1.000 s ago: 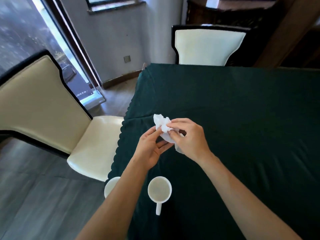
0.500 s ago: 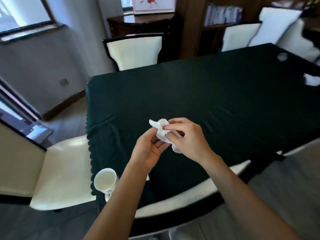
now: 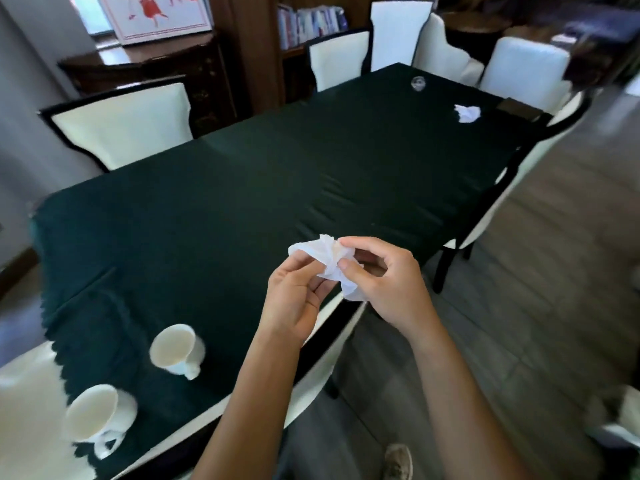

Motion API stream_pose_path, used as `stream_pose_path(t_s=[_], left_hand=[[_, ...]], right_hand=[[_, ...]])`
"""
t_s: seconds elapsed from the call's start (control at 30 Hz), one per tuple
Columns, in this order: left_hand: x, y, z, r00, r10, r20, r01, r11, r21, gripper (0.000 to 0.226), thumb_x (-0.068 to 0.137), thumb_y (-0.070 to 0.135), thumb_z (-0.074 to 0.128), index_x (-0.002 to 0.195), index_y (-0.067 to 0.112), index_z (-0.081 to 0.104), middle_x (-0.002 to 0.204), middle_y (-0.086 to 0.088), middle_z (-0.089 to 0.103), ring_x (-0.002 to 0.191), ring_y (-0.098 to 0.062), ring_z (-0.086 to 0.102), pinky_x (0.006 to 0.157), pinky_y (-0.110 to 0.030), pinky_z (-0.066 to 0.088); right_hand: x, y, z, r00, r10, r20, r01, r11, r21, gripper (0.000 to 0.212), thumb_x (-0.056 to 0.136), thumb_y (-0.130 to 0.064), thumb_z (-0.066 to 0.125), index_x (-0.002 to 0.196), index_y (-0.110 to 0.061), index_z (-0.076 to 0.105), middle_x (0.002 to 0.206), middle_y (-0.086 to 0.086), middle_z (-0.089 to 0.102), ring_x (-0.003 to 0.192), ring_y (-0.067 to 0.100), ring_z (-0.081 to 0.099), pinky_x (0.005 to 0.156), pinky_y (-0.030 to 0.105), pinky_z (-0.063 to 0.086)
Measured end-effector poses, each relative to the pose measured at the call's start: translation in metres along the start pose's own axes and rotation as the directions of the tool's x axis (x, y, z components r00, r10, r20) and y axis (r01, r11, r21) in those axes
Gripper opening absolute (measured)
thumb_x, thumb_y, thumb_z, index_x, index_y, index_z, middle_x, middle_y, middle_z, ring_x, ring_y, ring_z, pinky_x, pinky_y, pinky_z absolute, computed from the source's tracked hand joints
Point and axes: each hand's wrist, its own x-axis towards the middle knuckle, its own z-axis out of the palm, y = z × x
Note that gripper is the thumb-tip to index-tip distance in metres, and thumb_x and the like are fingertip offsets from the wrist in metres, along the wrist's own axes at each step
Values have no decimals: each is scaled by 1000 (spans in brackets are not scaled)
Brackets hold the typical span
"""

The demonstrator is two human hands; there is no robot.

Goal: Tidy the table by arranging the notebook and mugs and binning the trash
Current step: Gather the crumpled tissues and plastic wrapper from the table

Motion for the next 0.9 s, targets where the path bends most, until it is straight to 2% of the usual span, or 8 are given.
stream_pose_path(t_s=[0.07, 0.17, 0.23, 0.3, 0.4, 0.57, 0.67, 0.9], left_hand=[[10, -20, 25, 1000, 13, -17, -13, 1000, -22, 27, 99, -9, 57, 105, 4, 79, 110, -18, 80, 94, -25, 80, 82, -31, 66], [26, -60, 70, 1000, 13, -27, -14, 999, -45, 27, 100, -8, 56, 104, 6, 79, 116, -16, 80, 101, -25, 79, 84, -32, 65], [36, -89, 101, 1000, 11, -26, -12, 999, -40, 31, 100, -7, 55, 101, 8, 82, 117, -14, 80, 102, -24, 79, 86, -32, 65], [46, -113, 127, 1000, -3, -18, 3, 1000, -24, 36, 99, -7, 55, 95, 13, 84, 114, -12, 82, 99, -21, 80, 82, -30, 65], [60, -147, 164, 1000, -30, 0, 30, 999, 14, 40, 99, -6, 55, 91, 18, 87, 109, -6, 83, 96, -18, 80, 76, -27, 63], [89, -193, 214, 989, -109, 95, 101, 991, 84, 33, 98, 0, 59, 99, 18, 87, 117, -5, 82, 106, -18, 79, 81, -27, 63], [110, -217, 243, 974, -161, 159, 139, 981, 137, 27, 95, 1, 64, 102, 16, 86, 118, -4, 81, 107, -18, 78, 83, -27, 62], [176, -267, 317, 930, -283, 237, 239, 950, 200, 27, 90, -1, 66, 99, 15, 86, 114, -5, 80, 99, -19, 79, 81, -26, 63]], right_hand=[[0, 12, -34, 1000, 9, -25, -8, 999, 33, 27, 92, -17, 76, 117, -26, 79, 114, -15, 79, 108, 3, 73, 89, 19, 58], [1, 38, -108, 995, 53, -83, -52, 999, 12, 26, 92, -22, 76, 116, -31, 79, 113, -21, 78, 105, -2, 73, 85, 11, 56], [0, 58, -163, 983, 89, -163, -87, 996, 19, 25, 92, -22, 76, 113, -33, 80, 112, -24, 78, 104, -4, 73, 84, 9, 54], [-3, 74, -211, 958, 122, -260, -113, 992, 50, 23, 93, -18, 76, 109, -34, 80, 110, -22, 79, 102, -3, 74, 84, 11, 55], [-13, 95, -277, 899, 177, -401, -143, 983, 112, 23, 94, -16, 76, 107, -34, 80, 108, -18, 81, 102, -1, 75, 86, 13, 56], [-34, 128, -345, 754, 301, -584, -180, 950, 256, 23, 96, -13, 74, 100, -34, 81, 106, -13, 82, 102, 1, 75, 92, 28, 56], [-38, 143, -370, 684, 337, -647, -194, 939, 284, 21, 95, -15, 76, 96, -35, 83, 103, -12, 82, 100, 2, 76, 93, 31, 58], [-8, 167, -433, 612, 331, -718, -200, 944, 264, 22, 94, -23, 76, 97, -44, 82, 104, -15, 82, 103, 2, 75, 92, 29, 56]])
